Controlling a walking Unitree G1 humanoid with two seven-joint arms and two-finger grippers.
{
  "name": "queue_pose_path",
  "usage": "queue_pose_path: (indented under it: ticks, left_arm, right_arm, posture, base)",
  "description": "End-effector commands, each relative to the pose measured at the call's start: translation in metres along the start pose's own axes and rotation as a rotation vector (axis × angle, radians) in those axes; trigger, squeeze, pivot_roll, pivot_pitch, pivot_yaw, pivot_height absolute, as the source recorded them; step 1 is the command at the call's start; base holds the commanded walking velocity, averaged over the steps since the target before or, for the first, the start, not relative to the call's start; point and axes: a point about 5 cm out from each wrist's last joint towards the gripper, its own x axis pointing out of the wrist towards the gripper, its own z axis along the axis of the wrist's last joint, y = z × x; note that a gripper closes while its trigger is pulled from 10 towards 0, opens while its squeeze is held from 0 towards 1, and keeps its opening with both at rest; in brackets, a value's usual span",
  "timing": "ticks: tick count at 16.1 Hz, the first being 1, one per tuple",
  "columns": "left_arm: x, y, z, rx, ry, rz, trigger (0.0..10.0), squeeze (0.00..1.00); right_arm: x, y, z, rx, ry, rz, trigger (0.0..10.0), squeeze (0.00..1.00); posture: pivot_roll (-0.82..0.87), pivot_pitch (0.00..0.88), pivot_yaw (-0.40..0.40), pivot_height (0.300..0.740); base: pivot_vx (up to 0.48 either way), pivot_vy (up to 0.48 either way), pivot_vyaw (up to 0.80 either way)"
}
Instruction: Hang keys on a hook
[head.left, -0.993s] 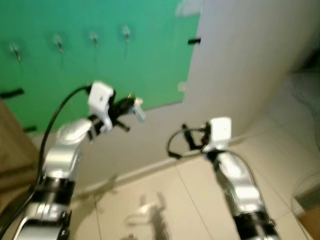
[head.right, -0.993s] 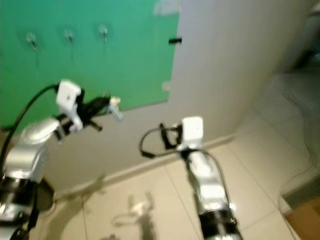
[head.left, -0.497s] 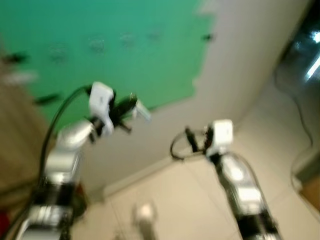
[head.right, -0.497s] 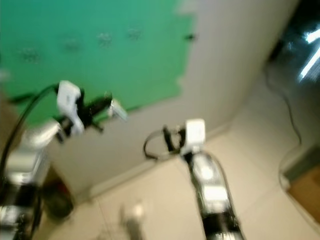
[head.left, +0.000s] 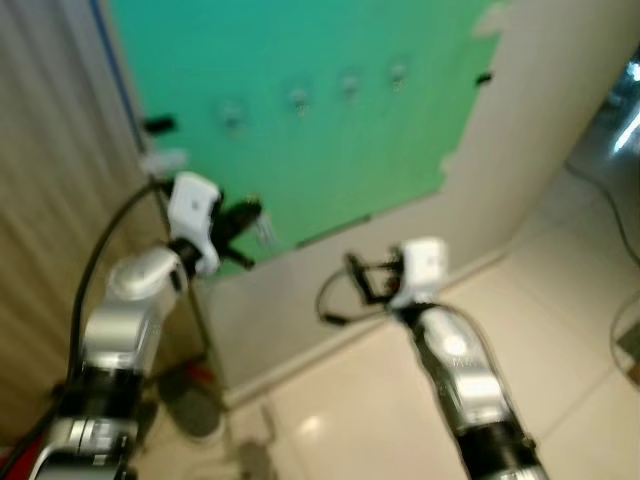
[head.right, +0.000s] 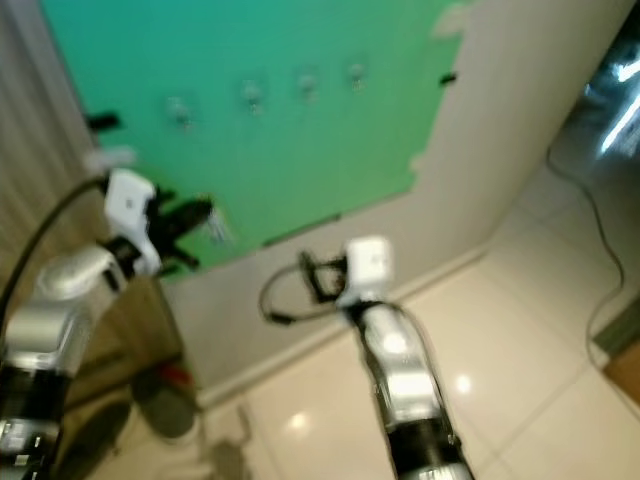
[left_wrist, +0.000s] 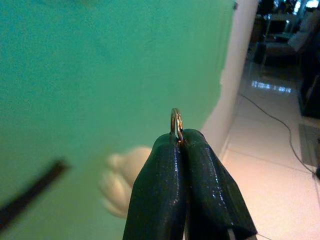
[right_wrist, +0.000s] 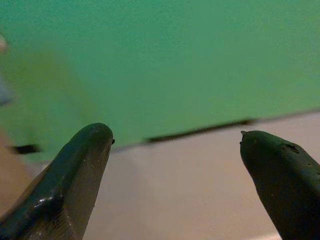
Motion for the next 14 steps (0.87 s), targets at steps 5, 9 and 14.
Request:
queue_pose_path:
  ticks: [5,9,14]
  left_arm:
    - [0.009,-0.006,0.029,0.057,-0.068,-0.056,10.0,0.00]
    - [0.026,-0.015,0.064,0.035,-0.136,-0.217,10.0,0.00]
    - [0.072,-0.011,0.079,0.036,-0.089,-0.269,10.0,0.00]
  right_arm:
    - [-0.006,0.000,0.013,-0.071,-0.033,0.166,10.0,0.00]
    - [-0.015,0.012,0.004,-0.089,0.020,0.335,10.0,0.00]
    - [-0.020,0.027,0.019,-0.080,-0.050,0.436,10.0,0.00]
  posture:
    - [0.05,0.000,-0.032,0.740]
    - [0.05,0.000,-0.035,0.740]
    - [0.01,0.000,-0.016,0.740]
  base:
    - [0.000,0.000,0.00]
    - [0.000,0.000,0.00]
    - [0.000,0.000,0.00]
